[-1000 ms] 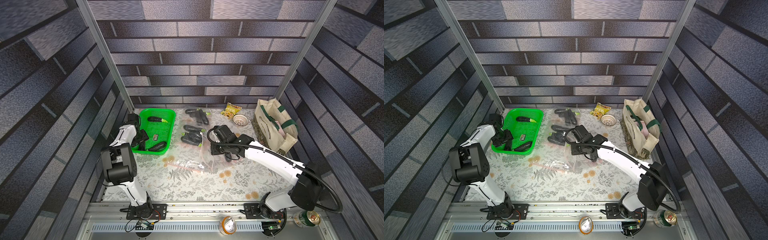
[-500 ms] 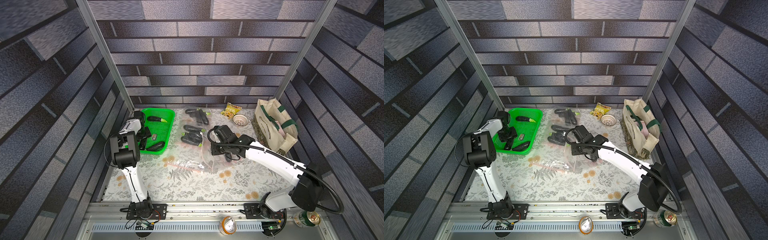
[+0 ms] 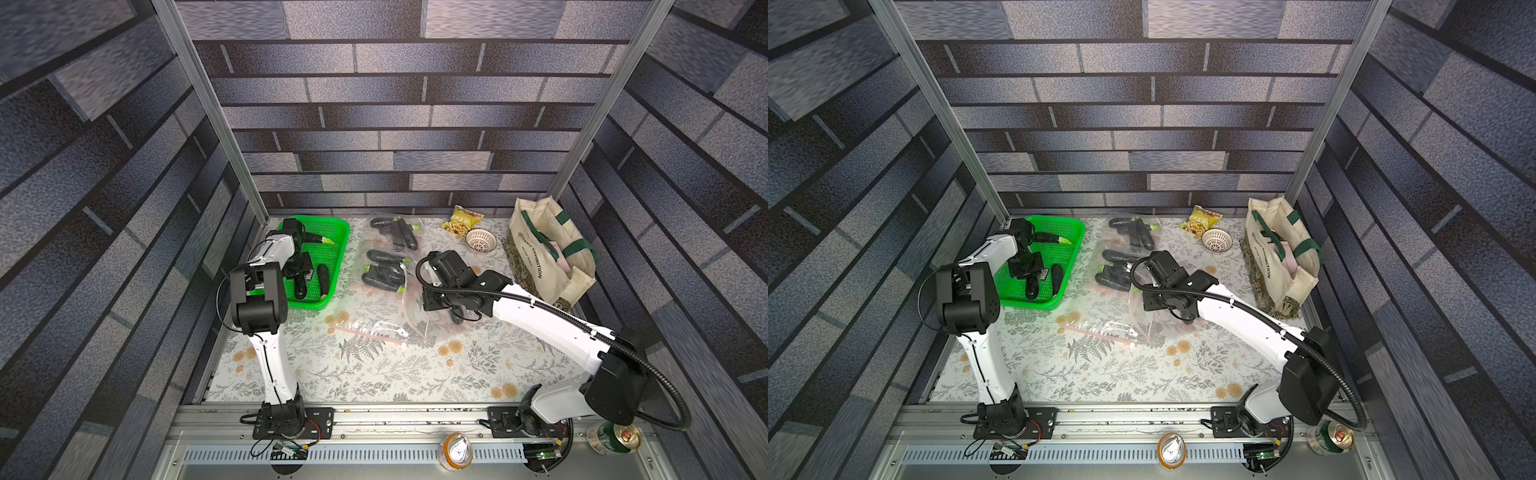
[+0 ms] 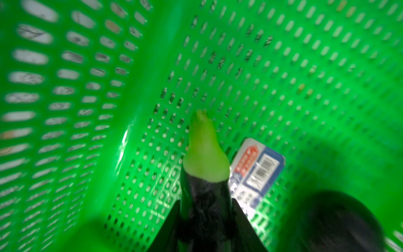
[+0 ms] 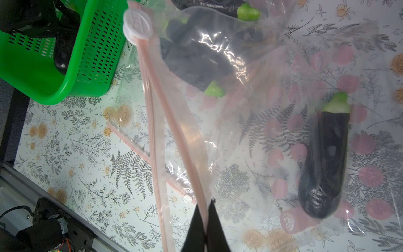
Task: Place the eggplant in a zip-top bag and seal the zipper
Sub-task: Pick up the eggplant from the basket, then place the eggplant in the zipper food storage bag.
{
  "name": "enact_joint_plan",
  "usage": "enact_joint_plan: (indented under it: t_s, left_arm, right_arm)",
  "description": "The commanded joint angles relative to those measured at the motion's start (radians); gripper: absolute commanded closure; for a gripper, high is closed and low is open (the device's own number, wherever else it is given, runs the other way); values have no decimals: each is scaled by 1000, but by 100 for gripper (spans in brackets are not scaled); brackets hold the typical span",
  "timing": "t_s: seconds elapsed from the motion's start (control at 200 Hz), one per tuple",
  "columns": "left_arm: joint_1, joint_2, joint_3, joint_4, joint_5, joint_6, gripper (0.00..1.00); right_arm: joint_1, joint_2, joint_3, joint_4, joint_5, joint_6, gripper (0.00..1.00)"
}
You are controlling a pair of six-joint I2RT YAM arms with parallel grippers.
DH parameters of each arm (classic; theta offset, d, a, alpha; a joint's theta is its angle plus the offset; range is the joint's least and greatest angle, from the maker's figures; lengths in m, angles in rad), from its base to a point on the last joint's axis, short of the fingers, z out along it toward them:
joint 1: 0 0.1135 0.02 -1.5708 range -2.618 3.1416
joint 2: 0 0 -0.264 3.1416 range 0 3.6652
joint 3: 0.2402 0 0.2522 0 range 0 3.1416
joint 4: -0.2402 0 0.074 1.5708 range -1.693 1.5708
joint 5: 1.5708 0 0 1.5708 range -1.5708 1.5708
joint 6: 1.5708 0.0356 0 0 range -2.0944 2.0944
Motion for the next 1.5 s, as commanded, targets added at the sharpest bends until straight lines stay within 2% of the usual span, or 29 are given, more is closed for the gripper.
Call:
enact_joint_plan:
  t_s: [0.0, 0.105, 0.21, 0.331, 0.421, 0.521, 0.636, 0.737, 0.917, 1.022, 1.087, 1.213, 1.303, 1.388, 1.498]
  left_arm:
    - [-43, -268, -2, -41, -46, -9, 74]
    - [-107, -445, -49, 7, -47, -31, 75]
    - [-178, -629, -177, 161, 24, -110, 75]
    - [-297, -841, -401, 455, 86, -247, 74]
    - [-445, -956, -577, 722, 49, -324, 73]
    - [-610, -1008, -691, 908, -41, -351, 74]
    - [-775, -994, -754, 1039, -118, -342, 73]
    - [-868, -963, -787, 1109, -175, -318, 70]
    - [-920, -892, -802, 1135, -185, -324, 69]
    - [-945, -861, -806, 1117, -212, -312, 64]
    - [-951, -853, -810, 1108, -212, -322, 58]
    - [-963, -850, -803, 1076, -214, -335, 38]
    - [-965, -864, -797, 1045, -226, -339, 31]
    - [-963, -897, -779, 982, -270, -350, 30]
    - [-916, -944, -707, 787, -329, -367, 29]
  right_arm:
    - [-7, -36, -8, 38, -31, 12, 100]
    - [-7, -40, -7, 64, -63, 35, 100]
    - [-7, -34, 11, 79, -107, 60, 100]
    - [-7, -11, 50, 60, -140, 89, 100]
    - [-7, 0, 65, 62, -161, 113, 100]
    - [-7, 11, 77, 72, -191, 138, 100]
    - [-7, 15, 87, 88, -209, 163, 100]
    - [-9, 18, 108, 87, -217, 174, 100]
    - [-7, 9, 130, 83, -215, 182, 100]
    - [-9, -1, 133, 76, -196, 185, 100]
    - [-9, -7, 134, 71, -182, 187, 100]
    - [-9, -10, 136, 66, -165, 186, 100]
    - [-8, -10, 136, 65, -156, 184, 100]
    - [-8, -7, 136, 62, -153, 181, 100]
    - [-9, -9, 134, 60, -150, 175, 100]
